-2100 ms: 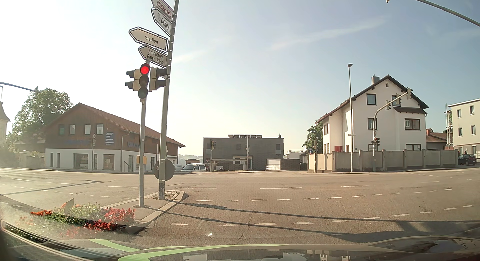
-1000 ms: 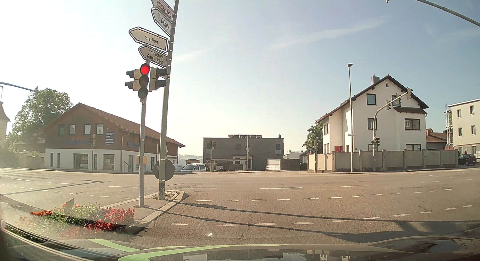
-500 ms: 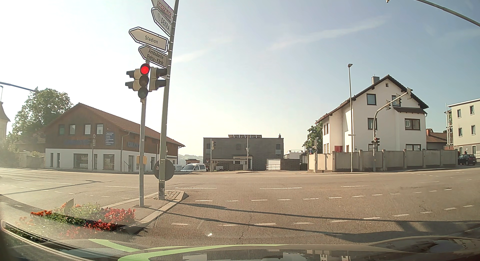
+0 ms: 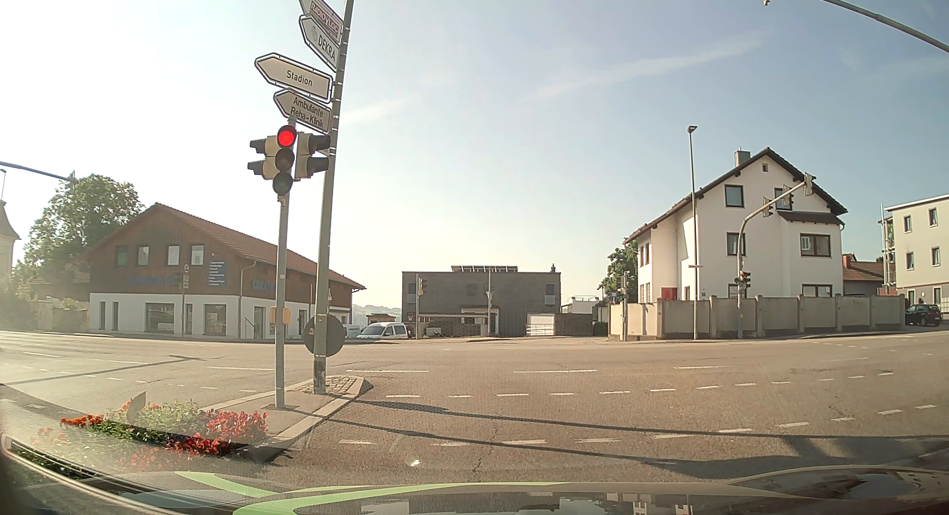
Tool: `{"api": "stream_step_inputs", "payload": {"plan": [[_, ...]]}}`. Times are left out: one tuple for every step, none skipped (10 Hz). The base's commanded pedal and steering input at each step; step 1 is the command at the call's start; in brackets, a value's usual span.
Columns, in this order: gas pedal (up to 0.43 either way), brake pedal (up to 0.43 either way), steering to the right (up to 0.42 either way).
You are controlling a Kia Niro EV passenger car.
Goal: Follow the waypoints while adhering to traffic rules and regulations
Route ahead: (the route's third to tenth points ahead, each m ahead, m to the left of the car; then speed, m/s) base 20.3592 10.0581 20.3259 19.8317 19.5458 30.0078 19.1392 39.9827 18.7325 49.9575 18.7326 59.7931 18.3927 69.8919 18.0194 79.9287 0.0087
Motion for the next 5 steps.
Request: {"api": "stream_step_inputs", "payload": {"plan": [[0.0,0.293,0.006],[0.0,0.293,0.007],[0.0,0.293,0.006],[0.0,0.293,0.007],[0.0,0.299,0.006]]}}
